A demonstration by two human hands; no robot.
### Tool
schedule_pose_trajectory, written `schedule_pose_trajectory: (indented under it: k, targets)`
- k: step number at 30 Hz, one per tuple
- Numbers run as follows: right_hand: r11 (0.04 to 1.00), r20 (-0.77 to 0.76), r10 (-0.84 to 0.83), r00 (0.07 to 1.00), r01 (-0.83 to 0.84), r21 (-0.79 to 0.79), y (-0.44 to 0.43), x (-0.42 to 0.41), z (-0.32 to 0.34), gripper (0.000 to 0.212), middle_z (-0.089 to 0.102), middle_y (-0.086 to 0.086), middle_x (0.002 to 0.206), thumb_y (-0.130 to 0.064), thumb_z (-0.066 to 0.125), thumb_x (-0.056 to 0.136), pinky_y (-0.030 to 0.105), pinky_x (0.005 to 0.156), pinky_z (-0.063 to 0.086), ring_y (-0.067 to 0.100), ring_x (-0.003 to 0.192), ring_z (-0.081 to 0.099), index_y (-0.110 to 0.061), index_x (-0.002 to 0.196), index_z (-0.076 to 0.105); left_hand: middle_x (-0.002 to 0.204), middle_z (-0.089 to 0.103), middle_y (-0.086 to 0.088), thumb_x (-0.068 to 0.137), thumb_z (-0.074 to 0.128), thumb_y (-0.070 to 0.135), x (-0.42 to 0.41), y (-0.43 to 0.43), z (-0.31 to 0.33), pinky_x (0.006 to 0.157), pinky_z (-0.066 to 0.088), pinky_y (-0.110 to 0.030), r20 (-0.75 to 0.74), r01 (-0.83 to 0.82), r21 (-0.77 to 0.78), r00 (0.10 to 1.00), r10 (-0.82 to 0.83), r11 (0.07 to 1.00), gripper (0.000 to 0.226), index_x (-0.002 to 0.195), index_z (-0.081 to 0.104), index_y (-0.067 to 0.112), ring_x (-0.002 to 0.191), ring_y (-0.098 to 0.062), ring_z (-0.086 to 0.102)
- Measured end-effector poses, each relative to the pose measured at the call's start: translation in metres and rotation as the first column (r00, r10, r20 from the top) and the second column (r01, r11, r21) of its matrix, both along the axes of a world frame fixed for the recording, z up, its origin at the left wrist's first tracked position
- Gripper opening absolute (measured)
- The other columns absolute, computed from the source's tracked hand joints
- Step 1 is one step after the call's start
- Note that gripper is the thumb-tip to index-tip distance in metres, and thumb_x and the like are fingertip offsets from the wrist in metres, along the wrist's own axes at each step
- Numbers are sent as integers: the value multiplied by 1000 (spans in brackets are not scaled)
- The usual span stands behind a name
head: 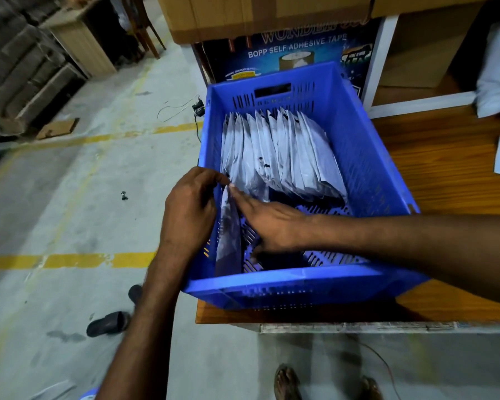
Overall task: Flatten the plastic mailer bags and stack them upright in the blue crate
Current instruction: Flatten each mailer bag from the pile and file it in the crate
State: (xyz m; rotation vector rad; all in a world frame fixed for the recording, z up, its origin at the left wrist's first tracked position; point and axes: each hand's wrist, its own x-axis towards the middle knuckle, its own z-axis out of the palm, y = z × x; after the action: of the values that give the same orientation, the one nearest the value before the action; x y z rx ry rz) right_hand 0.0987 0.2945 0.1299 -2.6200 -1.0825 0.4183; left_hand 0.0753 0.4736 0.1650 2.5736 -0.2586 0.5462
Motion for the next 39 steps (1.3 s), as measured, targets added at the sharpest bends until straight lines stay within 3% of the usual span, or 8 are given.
schedule_pose_trajectory:
  k: [4,10,14,18,22,27,32,39]
  targets:
    - [996,277,-44,960,64,-63,-32,-3,24,104,56,5,140,-45,81,79,42,83,54,32,118,61,-22,158,16,108,69,-4,73,49,-14,-1,-1,0,83,54,-44,12,14,27,1000,-14,1000,48,104,73,14,99,-29,67]
    - [982,443,-135,886,179,-59,-73,-27,54,43,65,-1,116,-47,60,93,40,80,47,28,109,63,-27,131,54,108,70,-4,85,54,-6,-13,-4,4,79,47,-36,-15,14,89,1000,-13,996,39,107,74,18,100,-30,65]
    - [975,538,-187,822,222,-2,-117,-52,64,38,68,-1,115,-49,57,94,43,91,45,27,112,62,-26,124,61,107,72,-6,92,59,5,-48,-19,7,76,48,-38,-60,-10,100,998,16,995,29,107,76,22,99,-31,66]
    - [964,604,-263,752,237,124,-167,-77,51,28,68,-4,117,-40,60,91,43,96,39,24,111,61,-26,113,68,107,74,4,91,52,26,-96,-62,4,79,53,-39,1,-138,-45,990,138,989,27,106,74,27,98,-23,68]
    - [900,562,-418,714,241,364,-217,-108,41,38,64,0,126,-36,61,90,41,92,41,25,113,60,-22,126,64,108,74,9,99,62,22,-132,-140,-10,84,56,-43,80,-162,-239,979,186,957,15,111,71,25,99,-15,69]
    - [870,477,-454,753,261,418,-283,-142,18,45,63,2,127,-28,67,90,39,90,46,22,114,57,-19,134,59,105,72,4,99,61,16,-161,-248,-23,85,53,-49,237,-140,-329,945,225,934,14,109,71,19,98,-22,68]
    - [822,334,-537,775,393,411,-342,-151,-4,42,63,-1,130,-28,68,93,34,92,48,20,115,59,-21,134,60,105,72,2,96,63,12,-164,-331,-31,86,50,-45,300,-5,-224,951,74,975,15,107,71,17,98,-24,66]
    - [712,191,-690,698,608,352,-426,-145,-32,28,64,-4,127,-26,66,96,30,91,46,19,115,58,-24,124,67,108,70,11,95,63,11,-111,-414,-67,80,54,-36,89,179,-309,983,-158,934,22,113,68,23,101,-10,64]
